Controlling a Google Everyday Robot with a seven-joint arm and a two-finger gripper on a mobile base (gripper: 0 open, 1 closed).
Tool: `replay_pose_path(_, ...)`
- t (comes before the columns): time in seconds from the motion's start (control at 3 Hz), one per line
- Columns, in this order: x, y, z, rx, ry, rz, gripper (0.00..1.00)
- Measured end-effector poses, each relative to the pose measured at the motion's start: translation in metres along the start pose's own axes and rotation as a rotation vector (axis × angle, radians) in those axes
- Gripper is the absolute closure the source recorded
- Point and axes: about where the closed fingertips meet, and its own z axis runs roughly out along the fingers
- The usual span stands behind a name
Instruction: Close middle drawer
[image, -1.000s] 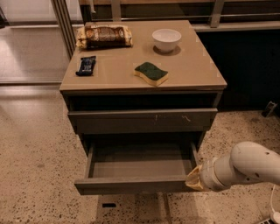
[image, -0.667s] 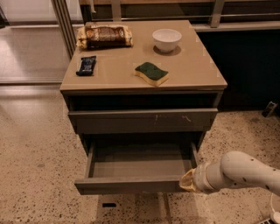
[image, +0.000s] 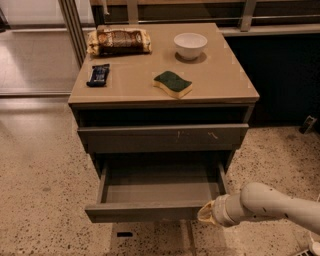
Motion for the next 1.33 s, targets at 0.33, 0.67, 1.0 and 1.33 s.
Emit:
replay_pose_path(0.33,0.002,-0.001,0.006,0.034,-0.005,-0.041,1.00)
replay_pose_path(0.67,0.003,-0.009,0.016,0.096,-0.050,-0.081,1.00)
replay_pose_path(1.0,0.004,-0.018,0.026,0.173,-0.100,-0.115,1.00)
replay_pose_path(1.33,0.008,-0.032,0.031,0.275,-0.158,-0.133,1.00)
